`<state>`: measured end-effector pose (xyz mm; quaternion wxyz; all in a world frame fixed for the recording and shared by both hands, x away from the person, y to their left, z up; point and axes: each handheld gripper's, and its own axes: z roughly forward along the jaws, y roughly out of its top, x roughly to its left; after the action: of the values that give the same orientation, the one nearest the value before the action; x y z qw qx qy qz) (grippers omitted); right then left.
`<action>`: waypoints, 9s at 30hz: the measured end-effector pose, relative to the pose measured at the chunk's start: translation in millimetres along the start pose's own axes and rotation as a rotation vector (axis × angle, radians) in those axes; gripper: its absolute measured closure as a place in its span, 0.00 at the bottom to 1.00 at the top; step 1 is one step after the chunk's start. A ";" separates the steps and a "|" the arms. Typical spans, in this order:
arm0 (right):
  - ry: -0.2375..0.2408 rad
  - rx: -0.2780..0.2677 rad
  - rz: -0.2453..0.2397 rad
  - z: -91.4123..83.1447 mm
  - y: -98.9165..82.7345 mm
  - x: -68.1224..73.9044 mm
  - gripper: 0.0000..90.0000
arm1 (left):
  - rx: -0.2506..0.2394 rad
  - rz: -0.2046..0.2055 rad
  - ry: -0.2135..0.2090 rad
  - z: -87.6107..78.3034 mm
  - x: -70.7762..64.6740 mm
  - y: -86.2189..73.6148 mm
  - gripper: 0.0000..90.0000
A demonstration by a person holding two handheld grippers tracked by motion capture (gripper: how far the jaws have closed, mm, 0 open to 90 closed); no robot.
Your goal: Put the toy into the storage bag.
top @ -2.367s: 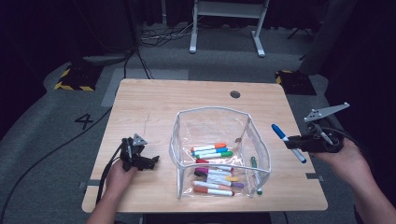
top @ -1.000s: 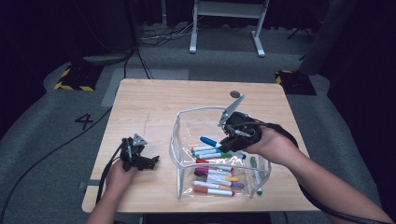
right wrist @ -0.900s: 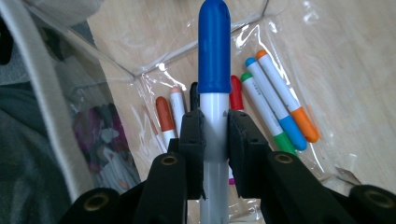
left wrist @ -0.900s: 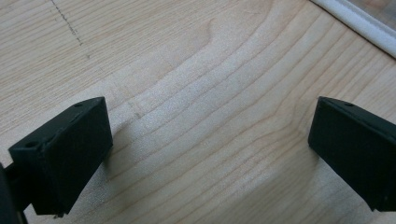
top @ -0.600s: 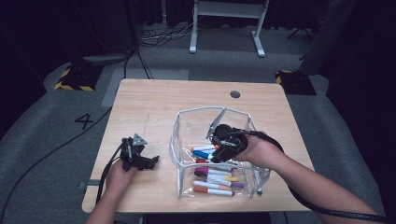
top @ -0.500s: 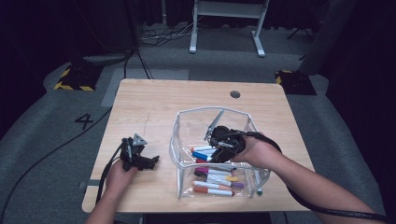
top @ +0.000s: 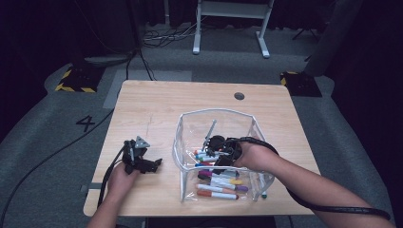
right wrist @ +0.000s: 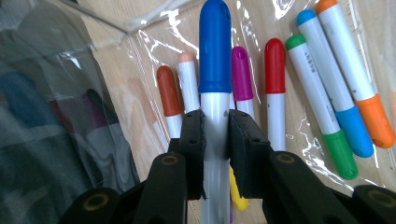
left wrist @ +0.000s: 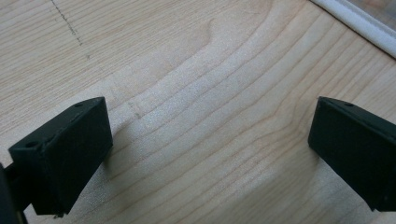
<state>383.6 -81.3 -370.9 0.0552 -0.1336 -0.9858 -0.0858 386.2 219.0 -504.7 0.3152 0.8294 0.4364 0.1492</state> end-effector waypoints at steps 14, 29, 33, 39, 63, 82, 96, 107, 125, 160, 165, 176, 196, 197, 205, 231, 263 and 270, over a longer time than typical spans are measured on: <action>0.008 0.093 -0.011 20.4 3.6 -6.1 0.84 | -0.001 0.002 0.000 0.1 0.2 0.0 0.00; -0.030 -0.184 0.092 -39.1 -14.1 -18.6 0.42 | 0.000 0.003 0.000 0.0 0.1 0.0 0.00; -0.074 -0.282 0.115 -67.5 -33.2 -16.0 0.44 | 0.000 0.003 0.000 0.0 0.1 0.0 0.00; -0.117 -0.389 0.174 -100.8 -71.0 -14.9 0.44 | 0.000 0.002 -0.001 0.0 0.0 0.0 0.00; -0.104 -0.556 0.466 -103.2 -191.1 -41.0 0.38 | 0.001 0.004 0.001 -0.1 0.1 0.1 0.00; -0.143 -0.782 0.501 -103.2 -233.4 -27.6 0.42 | 0.001 0.004 0.001 -0.1 0.1 0.1 0.00; -0.115 -0.535 0.576 -7.2 -224.4 -45.3 0.41 | 0.001 0.004 0.001 -0.1 0.2 0.1 0.00; -0.126 -0.412 0.589 45.6 -211.4 -54.0 0.43 | 0.000 0.002 0.000 0.0 0.0 0.0 0.00; -0.275 -0.249 0.629 52.4 -212.6 -55.2 0.85 | 0.000 0.001 0.000 0.0 0.0 0.0 0.00; -0.254 -0.532 0.414 -124.2 -189.7 -13.6 0.85 | -0.005 -0.007 0.006 0.0 -0.8 -0.6 0.00; -0.263 -0.513 0.341 -139.5 -171.6 -5.3 0.85 | -0.006 -0.007 0.006 0.0 -0.8 -0.7 0.00; -0.206 -0.471 0.168 -145.8 -113.1 6.2 0.85 | 0.000 0.000 0.002 -1.0 -0.7 -1.4 0.00; -0.075 -0.274 0.075 -74.8 -29.0 0.1 0.85 | -0.004 0.003 -0.002 -0.1 -0.4 -0.6 0.00; -0.070 -0.263 0.070 -69.8 -26.9 0.1 0.85 | -0.001 0.003 -0.003 -0.3 -0.3 -0.4 0.00; -0.057 -0.166 0.054 -39.0 -13.7 1.3 0.85 | 0.000 0.005 -0.002 -0.2 -0.2 -0.2 0.00; 0.016 0.089 -0.032 25.2 -0.7 1.4 0.84 | -0.004 0.000 -0.001 0.9 -0.2 0.6 0.00; -0.212 -0.576 0.224 -124.8 -105.8 -23.2 0.38 | 0.000 0.009 0.000 -1.2 -1.2 -1.5 0.00; -0.262 -0.636 0.346 -131.8 -152.6 -36.7 0.38 | 0.004 0.011 -0.002 -1.2 -0.8 -1.0 0.00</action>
<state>388.4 -259.7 -270.2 -0.1018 -0.3183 -0.8714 -0.3591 384.5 219.2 -504.4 0.3129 0.8326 0.4321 0.1493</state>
